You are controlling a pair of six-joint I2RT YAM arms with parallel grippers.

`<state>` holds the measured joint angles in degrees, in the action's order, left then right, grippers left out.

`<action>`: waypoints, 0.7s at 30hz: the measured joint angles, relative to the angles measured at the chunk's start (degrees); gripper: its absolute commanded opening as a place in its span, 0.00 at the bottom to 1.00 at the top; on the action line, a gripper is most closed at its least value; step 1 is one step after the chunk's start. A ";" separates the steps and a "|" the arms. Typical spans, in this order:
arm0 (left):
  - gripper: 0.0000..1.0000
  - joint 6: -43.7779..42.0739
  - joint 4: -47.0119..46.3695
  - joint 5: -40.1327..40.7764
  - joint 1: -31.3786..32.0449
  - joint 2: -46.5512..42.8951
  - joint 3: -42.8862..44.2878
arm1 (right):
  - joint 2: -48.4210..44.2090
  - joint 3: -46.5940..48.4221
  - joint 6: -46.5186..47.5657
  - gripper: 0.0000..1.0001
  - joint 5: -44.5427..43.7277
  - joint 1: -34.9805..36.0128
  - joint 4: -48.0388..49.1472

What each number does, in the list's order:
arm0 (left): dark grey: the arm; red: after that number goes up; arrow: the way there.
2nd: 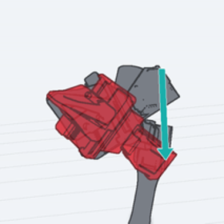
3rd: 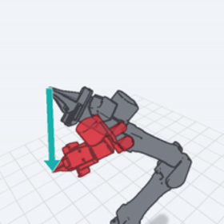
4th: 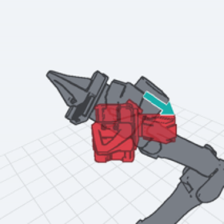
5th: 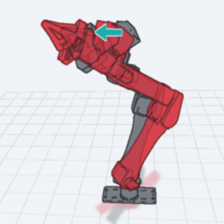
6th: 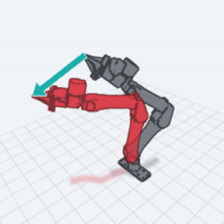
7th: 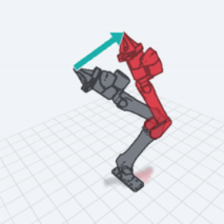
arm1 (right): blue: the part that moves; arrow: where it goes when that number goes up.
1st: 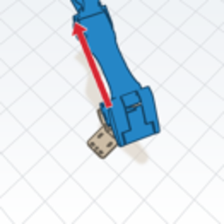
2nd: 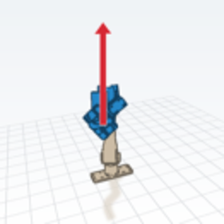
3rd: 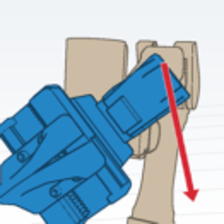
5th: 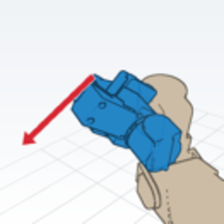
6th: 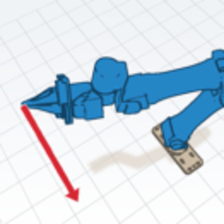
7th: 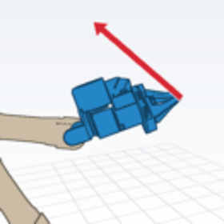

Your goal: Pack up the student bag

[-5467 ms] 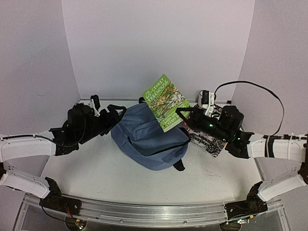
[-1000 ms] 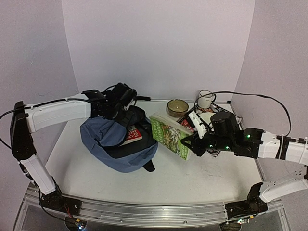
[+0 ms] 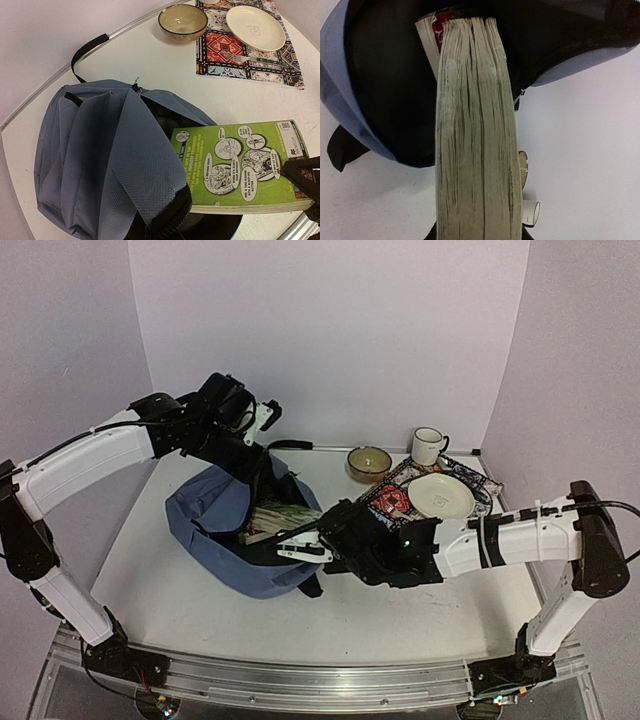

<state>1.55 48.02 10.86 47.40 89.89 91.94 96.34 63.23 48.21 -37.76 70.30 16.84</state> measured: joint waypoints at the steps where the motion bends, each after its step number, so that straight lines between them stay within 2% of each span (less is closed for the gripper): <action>1: 0.00 0.06 0.09 -0.39 0.00 0.00 0.13 | 0.35 0.83 0.81 0.00 -0.61 0.28 0.46; 10: 0.00 1.72 1.28 -4.43 -0.17 0.00 2.90 | 6.00 7.11 7.03 0.00 -4.39 2.67 4.20; 21: 0.00 5.14 1.50 -13.14 -0.15 0.00 2.98 | 19.52 15.42 9.68 0.00 -6.93 1.90 6.16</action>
<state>6.69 49.52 -2.28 47.24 89.89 94.91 115.86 78.65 57.89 -44.68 72.20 23.00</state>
